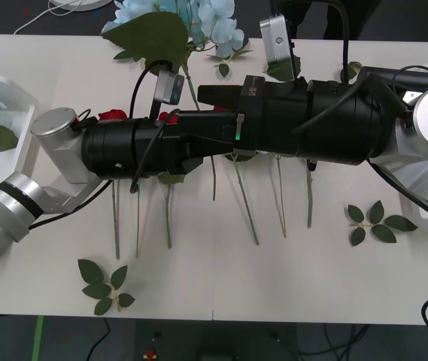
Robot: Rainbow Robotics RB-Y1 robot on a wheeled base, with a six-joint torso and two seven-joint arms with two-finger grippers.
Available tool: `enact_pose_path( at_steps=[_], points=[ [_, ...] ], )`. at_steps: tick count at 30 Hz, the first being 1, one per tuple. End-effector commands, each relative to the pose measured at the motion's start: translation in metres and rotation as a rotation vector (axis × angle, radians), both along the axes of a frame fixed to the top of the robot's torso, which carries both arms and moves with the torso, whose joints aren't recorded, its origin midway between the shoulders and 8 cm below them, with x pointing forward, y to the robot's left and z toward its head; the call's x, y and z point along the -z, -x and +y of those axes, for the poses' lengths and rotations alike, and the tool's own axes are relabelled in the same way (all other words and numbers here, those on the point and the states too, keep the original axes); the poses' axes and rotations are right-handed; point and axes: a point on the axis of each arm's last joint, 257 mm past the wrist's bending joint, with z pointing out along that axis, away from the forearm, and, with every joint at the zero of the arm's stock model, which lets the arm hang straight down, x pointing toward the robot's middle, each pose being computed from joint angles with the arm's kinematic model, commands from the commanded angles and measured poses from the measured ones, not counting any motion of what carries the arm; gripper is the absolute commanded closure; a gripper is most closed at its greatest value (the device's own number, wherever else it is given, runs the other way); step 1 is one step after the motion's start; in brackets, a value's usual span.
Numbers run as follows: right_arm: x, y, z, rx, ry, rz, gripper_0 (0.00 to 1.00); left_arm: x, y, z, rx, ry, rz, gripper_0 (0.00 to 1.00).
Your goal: Place the red flowers into the right box and the blue flowers into the left box. If a person shows an open palm, hand one flower to the person first, then continue sorting.
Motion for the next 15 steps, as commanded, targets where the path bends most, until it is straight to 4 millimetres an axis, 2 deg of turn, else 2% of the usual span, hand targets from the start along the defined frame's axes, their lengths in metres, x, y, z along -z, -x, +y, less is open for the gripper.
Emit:
enact_pose_path(
  at_steps=[1, 6, 9, 13, 14, 15],
  points=[
    [-0.017, 0.009, 0.006, -0.032, -0.007, -0.001, 0.00, -0.025, -0.003, 0.014, -0.016, 0.020, -0.167, 1.00],
    [-0.010, 0.001, -0.008, -0.001, 0.022, 0.029, 0.00, -0.037, -0.009, 0.033, -0.039, 0.041, -0.175, 1.00],
    [-0.003, -0.006, -0.020, 0.026, 0.047, 0.061, 0.00, -0.047, -0.017, 0.053, -0.070, 0.029, -0.207, 1.00],
    [0.013, -0.023, -0.046, 0.101, 0.110, 0.099, 0.00, -0.060, -0.035, 0.091, -0.141, -0.017, -0.253, 1.00],
    [0.013, -0.023, -0.046, 0.101, 0.110, 0.099, 0.00, -0.060, -0.035, 0.091, -0.141, -0.017, -0.253, 1.00],
    [0.021, -0.029, -0.056, 0.131, 0.136, 0.106, 0.00, -0.063, -0.040, 0.102, -0.163, -0.041, -0.267, 1.00]
  ],
)
